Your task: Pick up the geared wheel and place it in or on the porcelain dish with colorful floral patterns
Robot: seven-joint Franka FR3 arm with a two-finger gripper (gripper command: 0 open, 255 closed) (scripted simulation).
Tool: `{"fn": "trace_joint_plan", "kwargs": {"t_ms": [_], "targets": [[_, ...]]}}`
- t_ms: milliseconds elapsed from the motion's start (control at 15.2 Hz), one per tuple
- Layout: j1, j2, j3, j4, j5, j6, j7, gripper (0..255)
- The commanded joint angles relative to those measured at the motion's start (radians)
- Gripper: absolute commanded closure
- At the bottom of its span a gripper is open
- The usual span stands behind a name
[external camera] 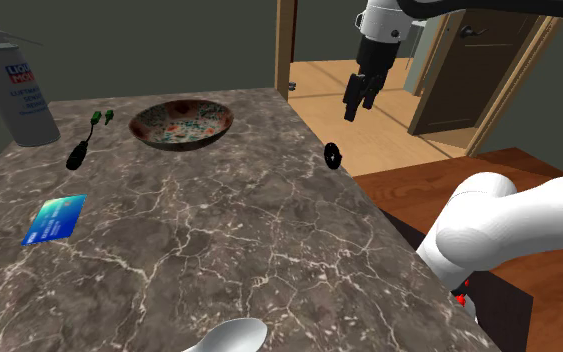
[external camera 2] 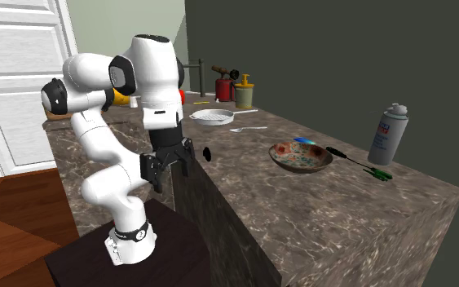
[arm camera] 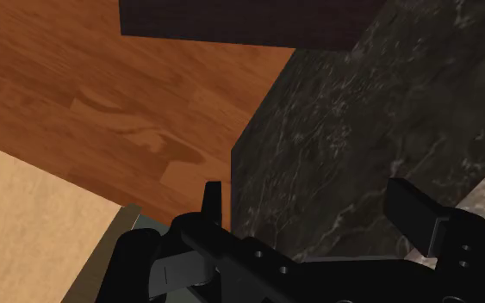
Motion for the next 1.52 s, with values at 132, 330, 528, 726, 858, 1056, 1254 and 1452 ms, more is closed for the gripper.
{"fn": "trace_joint_plan", "kwargs": {"t_ms": [132, 330, 528, 726, 858, 1056, 1254, 1452], "targets": [[0.009, -0.033, 0.047, -0.006, 0.03, -0.023, 0.06, 0], [0.022, -0.072, 0.118, -0.004, 0.079, -0.056, 0.151, 0], [0.034, -0.096, 0.191, 0.011, 0.131, -0.085, 0.243, 0], [0.043, -0.107, 0.266, 0.037, 0.183, -0.11, 0.336, 0], [0.047, -0.107, 0.315, 0.062, 0.216, -0.124, 0.399, 0], [0.048, -0.096, 0.391, 0.108, 0.264, -0.142, 0.493, 0], [0.05, -0.104, 0.402, 0.08, 0.274, -0.121, 0.5, 0], [0.054, -0.117, 0.409, 0.032, 0.281, -0.086, 0.497, 0]]}}
